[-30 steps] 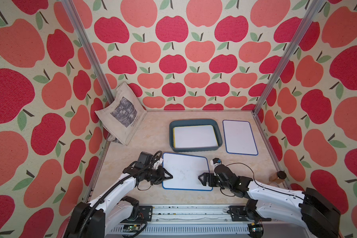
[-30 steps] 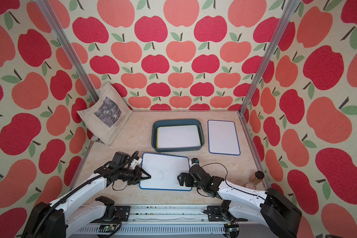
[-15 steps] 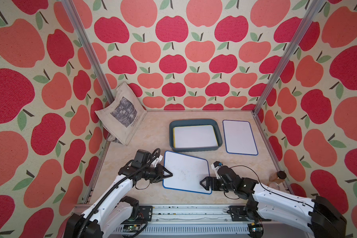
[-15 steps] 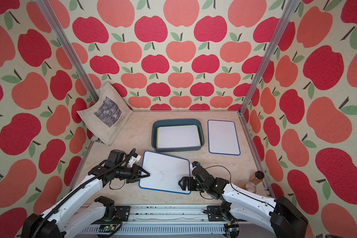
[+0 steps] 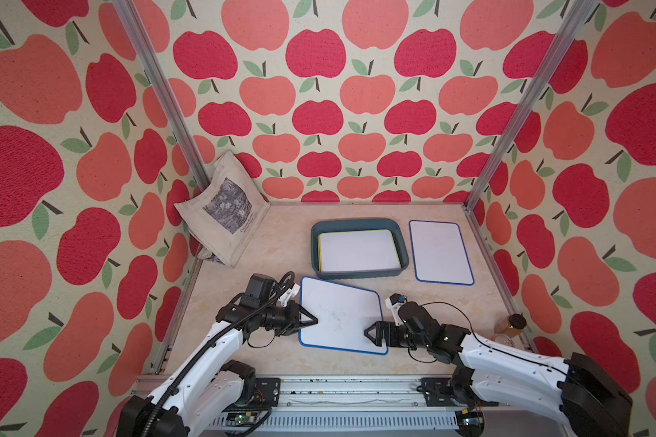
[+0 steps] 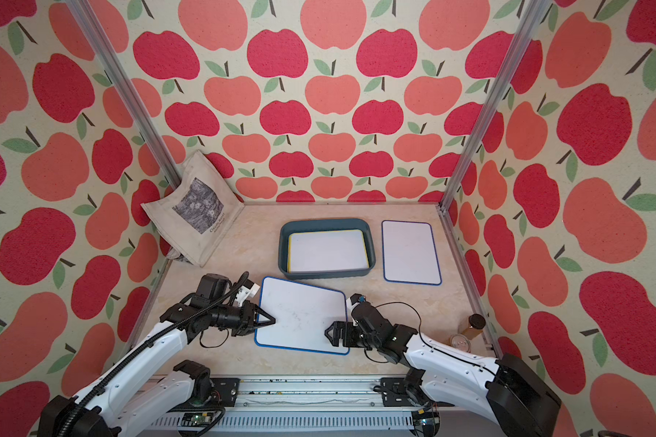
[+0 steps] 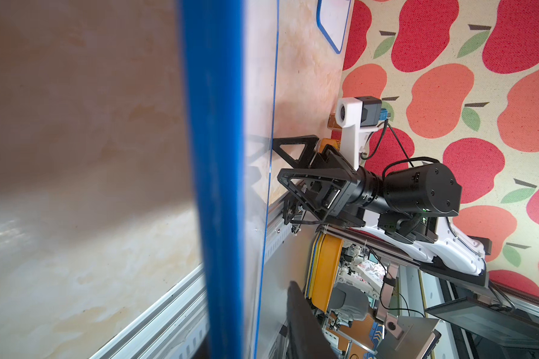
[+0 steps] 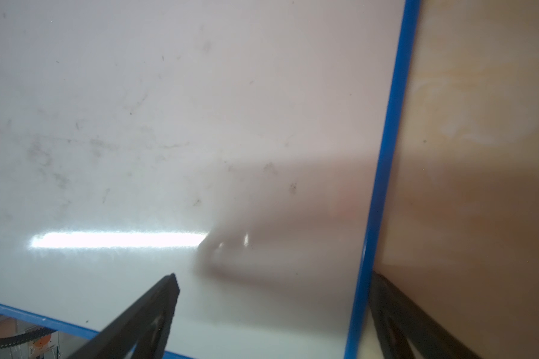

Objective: Put the whiteboard into the storage box
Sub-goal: Pick up the whiteboard at the center of the board.

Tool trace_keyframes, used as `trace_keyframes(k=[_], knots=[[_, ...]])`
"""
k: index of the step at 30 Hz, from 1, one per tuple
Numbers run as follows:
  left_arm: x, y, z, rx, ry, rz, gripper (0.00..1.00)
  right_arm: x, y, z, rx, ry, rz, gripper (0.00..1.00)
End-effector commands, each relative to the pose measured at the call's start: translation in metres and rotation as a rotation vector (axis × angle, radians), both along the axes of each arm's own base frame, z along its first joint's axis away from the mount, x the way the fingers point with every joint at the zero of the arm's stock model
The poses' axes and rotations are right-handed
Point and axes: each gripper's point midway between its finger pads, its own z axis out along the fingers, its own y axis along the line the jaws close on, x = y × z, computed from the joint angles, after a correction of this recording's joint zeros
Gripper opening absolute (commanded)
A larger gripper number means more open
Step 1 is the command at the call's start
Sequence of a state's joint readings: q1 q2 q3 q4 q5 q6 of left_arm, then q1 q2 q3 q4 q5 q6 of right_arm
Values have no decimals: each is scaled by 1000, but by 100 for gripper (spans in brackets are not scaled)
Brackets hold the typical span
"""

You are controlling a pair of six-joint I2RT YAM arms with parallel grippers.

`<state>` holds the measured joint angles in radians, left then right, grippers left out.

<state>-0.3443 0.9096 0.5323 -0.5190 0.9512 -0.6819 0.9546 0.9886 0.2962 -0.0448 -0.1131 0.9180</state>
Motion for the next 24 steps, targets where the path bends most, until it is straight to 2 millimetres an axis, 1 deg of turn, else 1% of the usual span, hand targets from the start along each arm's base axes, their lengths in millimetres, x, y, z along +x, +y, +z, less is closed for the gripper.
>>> trace_keyframes(k=[1, 6, 8, 10, 15, 19, 24], knots=[[0, -4, 18, -33, -43, -33, 30, -9, -9, -16, -46, 45, 19, 99], [0, -3, 19, -24, -33, -40, 33, -7, -10, -17, -47, 49, 16, 99], [1, -3, 18, -18, -24, -33, 27, -5, -11, -16, -45, 47, 13, 99], [2, -2, 16, -10, -19, -31, 22, -3, -10, -14, -39, 43, 11, 99], [3, -1, 8, 21, 7, -33, 19, 1, -8, -7, -37, 34, 18, 99], [5, 1, 5, 46, 20, -28, 11, 6, -8, -1, -42, 20, 21, 99], [10, 8, 2, 67, 41, -3, 6, 16, -7, 8, -45, -4, 20, 99]])
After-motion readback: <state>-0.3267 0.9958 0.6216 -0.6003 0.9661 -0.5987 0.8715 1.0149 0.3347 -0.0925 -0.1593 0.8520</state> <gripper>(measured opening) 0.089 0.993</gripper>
